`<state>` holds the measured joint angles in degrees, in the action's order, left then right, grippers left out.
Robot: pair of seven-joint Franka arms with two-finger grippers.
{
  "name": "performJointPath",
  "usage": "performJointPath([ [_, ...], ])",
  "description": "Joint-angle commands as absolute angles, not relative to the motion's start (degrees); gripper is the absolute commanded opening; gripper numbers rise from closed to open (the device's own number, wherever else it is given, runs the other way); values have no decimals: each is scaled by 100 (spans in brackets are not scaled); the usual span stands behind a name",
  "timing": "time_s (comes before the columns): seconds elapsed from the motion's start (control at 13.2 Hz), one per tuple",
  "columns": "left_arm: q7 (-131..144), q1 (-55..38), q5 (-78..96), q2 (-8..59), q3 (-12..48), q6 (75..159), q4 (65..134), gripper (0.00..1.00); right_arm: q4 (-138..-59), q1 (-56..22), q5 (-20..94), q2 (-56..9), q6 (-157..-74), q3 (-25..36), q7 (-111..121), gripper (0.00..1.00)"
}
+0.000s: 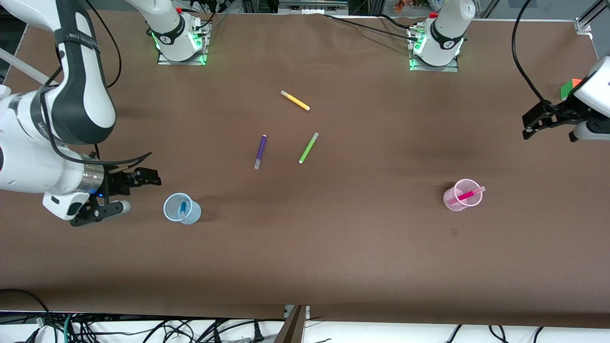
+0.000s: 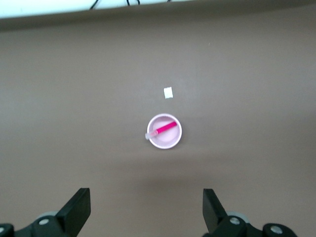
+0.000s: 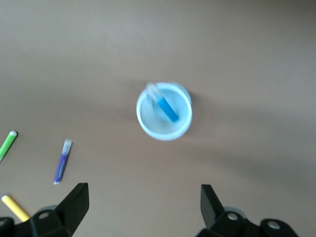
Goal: Place pink and blue markers in matching cups
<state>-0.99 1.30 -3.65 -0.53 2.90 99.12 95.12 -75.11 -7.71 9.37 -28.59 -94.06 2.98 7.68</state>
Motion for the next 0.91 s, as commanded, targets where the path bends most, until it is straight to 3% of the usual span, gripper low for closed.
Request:
performJointPath([
  [0.0, -44, -70, -220, -185, 44, 10020, 9827, 100, -7410, -747, 704, -2664, -8738, 351, 151, 100],
  [0.23, -44, -62, -220, -114, 70, 9984, 9791, 100, -7444, -721, 668, -2339, -8684, 334, 149, 100],
  [0.68, -26, -79, -246, -79, 88, 9669, 9633, 100, -8954, -492, 220, -407, -8657, 334, 185, 100],
  [0.83, -35, -88, -246, -79, 97, 9659, 9633, 100, -8991, -457, 228, -308, -8483, 334, 228, 100],
])
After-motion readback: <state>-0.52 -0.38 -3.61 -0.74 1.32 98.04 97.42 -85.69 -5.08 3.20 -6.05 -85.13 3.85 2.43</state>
